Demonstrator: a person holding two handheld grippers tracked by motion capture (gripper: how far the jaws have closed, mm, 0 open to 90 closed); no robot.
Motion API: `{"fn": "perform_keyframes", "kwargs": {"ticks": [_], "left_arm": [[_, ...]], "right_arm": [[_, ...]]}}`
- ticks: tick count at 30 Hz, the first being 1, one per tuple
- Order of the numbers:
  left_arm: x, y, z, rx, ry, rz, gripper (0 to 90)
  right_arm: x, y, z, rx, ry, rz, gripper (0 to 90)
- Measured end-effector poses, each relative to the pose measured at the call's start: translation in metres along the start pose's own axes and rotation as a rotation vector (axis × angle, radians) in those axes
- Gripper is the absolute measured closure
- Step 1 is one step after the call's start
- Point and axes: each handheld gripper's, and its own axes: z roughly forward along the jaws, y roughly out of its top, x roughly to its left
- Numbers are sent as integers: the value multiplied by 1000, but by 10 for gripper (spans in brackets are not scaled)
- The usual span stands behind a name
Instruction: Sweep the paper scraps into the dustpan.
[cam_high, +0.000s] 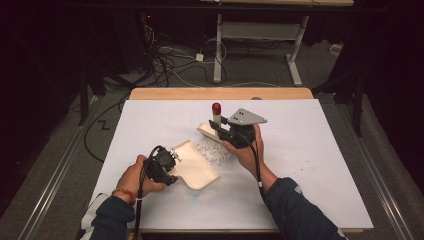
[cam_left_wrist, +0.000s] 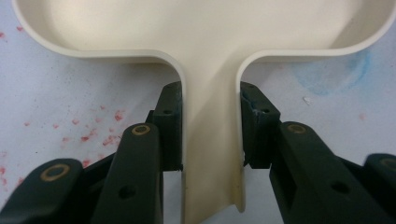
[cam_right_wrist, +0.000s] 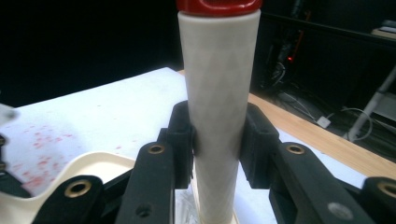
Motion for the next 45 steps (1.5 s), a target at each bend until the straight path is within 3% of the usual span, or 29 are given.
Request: {"fn": "perform_keyframes", "kwargs": {"ticks": [5, 11, 16, 18, 22, 26, 32, 36, 40, 45], "left_arm": [[0, -1, 4, 2, 0, -2, 632], [0, -3, 6, -4, -4, -7, 631], [-1, -5, 8, -12, -5, -9, 631], [-2, -5, 8, -10, 2, -4, 631], [-2, -5, 8, -12, 4, 3, 631], [-2, -7, 8, -16, 2, 13, 631], [-2, -9, 8, -30, 2, 15, 630], [-2, -9, 8, -30, 2, 16, 630], [-3, -10, 8, -28, 8, 17, 630], [-3, -11, 8, -32, 6, 12, 630]], "right_arm": [[18, 0, -1, -16, 38, -4, 700], [44, 3, -4, -28, 88, -43, 703], [54, 6, -6, -46, 127, -65, 706], [54, 7, -8, -52, 144, -52, 706], [50, 12, -13, -81, 125, -53, 706], [39, 20, -24, -109, 119, -15, 706], [25, 34, -60, -143, 98, -20, 706], [13, 30, -93, -118, 78, -23, 707], [1, 16, -122, -60, 82, -28, 707], [-4, -3, -145, 8, 64, -16, 707]]}}
